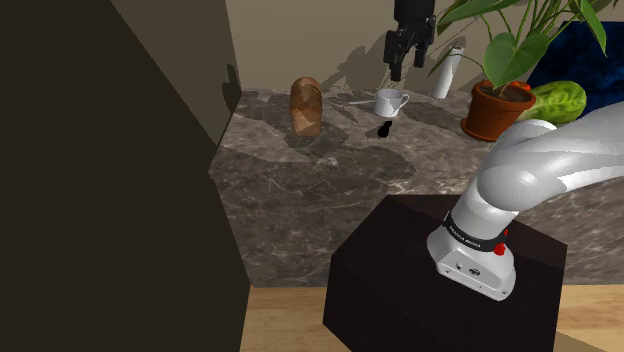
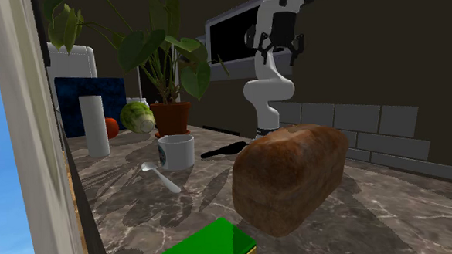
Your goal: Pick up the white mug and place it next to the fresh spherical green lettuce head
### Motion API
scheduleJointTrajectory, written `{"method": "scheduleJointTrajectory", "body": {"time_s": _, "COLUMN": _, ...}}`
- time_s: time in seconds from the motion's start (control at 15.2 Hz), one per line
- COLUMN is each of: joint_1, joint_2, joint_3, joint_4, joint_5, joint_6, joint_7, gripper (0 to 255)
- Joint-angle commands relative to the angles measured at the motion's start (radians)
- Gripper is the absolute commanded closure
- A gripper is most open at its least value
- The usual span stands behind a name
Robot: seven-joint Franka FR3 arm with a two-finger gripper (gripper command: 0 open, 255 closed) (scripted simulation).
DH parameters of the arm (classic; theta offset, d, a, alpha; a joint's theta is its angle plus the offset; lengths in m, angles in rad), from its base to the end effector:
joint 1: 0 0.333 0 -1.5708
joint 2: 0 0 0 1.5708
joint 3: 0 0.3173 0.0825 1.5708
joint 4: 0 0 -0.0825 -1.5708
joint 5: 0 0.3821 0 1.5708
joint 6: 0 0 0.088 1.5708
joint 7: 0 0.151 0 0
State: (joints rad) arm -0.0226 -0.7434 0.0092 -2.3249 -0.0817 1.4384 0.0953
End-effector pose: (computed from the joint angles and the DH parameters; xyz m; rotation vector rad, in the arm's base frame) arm 0.2943 -0.0165 0.5394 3.0356 -0.1771 -0.2125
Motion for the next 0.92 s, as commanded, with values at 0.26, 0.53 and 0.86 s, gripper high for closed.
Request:
{"method": "scheduleJointTrajectory", "body": {"time_s": 0.26, "joint_1": -0.024, "joint_2": 0.077, "joint_3": -0.066, "joint_4": -0.018, "joint_5": -0.048, "joint_6": 0.096, "joint_7": -0.065, "gripper": 0}}
{"method": "scheduleJointTrajectory", "body": {"time_s": 0.53, "joint_1": -0.047, "joint_2": 0.173, "joint_3": -0.129, "joint_4": -0.015, "joint_5": -0.086, "joint_6": 0.191, "joint_7": -0.127, "gripper": 0}}
{"method": "scheduleJointTrajectory", "body": {"time_s": 0.86, "joint_1": -0.071, "joint_2": 0.315, "joint_3": -0.205, "joint_4": 0.017, "joint_5": -0.117, "joint_6": 0.305, "joint_7": -0.204, "gripper": 0}}
